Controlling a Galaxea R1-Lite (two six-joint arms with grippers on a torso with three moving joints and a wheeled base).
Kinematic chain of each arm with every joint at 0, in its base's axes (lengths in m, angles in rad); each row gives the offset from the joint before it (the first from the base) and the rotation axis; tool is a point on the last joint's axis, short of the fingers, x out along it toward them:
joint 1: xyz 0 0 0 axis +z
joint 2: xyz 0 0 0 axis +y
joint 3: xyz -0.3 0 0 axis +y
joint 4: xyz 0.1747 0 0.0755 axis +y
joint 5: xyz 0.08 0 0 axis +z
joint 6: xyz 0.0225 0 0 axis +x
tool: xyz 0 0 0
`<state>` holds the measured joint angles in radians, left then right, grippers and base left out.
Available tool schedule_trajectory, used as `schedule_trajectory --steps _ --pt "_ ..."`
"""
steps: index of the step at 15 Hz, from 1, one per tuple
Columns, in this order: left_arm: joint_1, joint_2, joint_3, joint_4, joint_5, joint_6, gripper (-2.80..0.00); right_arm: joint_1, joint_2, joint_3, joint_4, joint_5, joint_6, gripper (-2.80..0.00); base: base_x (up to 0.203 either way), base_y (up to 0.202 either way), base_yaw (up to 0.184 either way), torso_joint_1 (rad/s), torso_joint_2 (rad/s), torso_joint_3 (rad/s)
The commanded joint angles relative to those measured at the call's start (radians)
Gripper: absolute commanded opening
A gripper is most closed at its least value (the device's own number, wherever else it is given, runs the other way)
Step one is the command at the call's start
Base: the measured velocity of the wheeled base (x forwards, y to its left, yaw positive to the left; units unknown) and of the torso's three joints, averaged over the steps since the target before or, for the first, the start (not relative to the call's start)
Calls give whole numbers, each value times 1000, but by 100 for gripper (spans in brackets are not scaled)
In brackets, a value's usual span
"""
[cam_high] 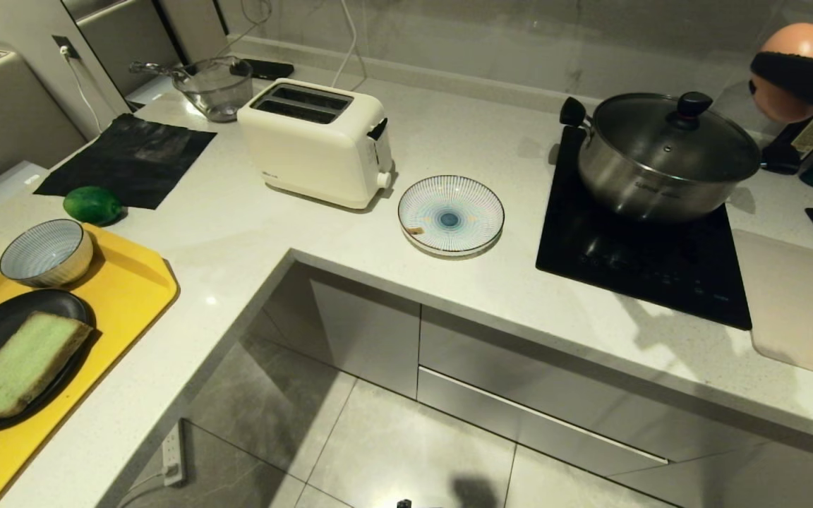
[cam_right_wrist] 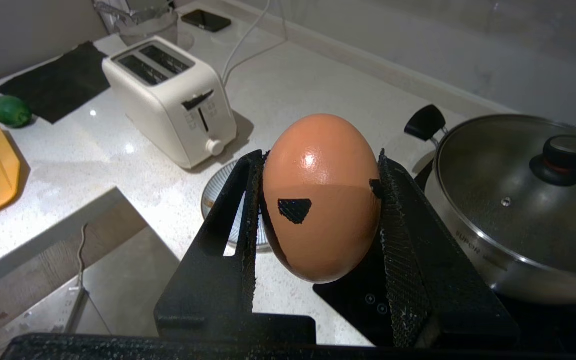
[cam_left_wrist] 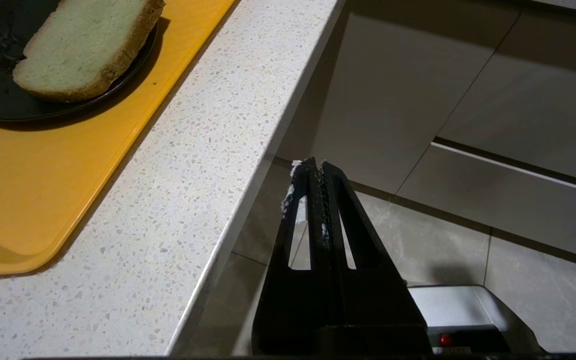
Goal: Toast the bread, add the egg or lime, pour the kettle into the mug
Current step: Put the egg in the bowl
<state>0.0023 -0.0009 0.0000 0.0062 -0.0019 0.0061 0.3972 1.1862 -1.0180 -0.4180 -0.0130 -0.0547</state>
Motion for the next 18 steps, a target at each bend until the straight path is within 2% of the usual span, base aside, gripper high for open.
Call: schedule_trajectory --steps 1,8,12,18 --pt "1 1 0 0 0 0 -280 0 21 -38 44 -4 1 -280 0 0 0 0 0 0" --pt "1 1 0 0 0 0 -280 -6 83 -68 76 4 -5 -280 0 0 0 0 0 0" --pt "-1 1 0 0 0 0 -280 -39 115 -110 77 -14 -1 -280 0 0 0 0 0 0" --pt "1 1 0 0 0 0 -280 -40 154 -170 89 -36 -7 -280 0 0 0 0 0 0"
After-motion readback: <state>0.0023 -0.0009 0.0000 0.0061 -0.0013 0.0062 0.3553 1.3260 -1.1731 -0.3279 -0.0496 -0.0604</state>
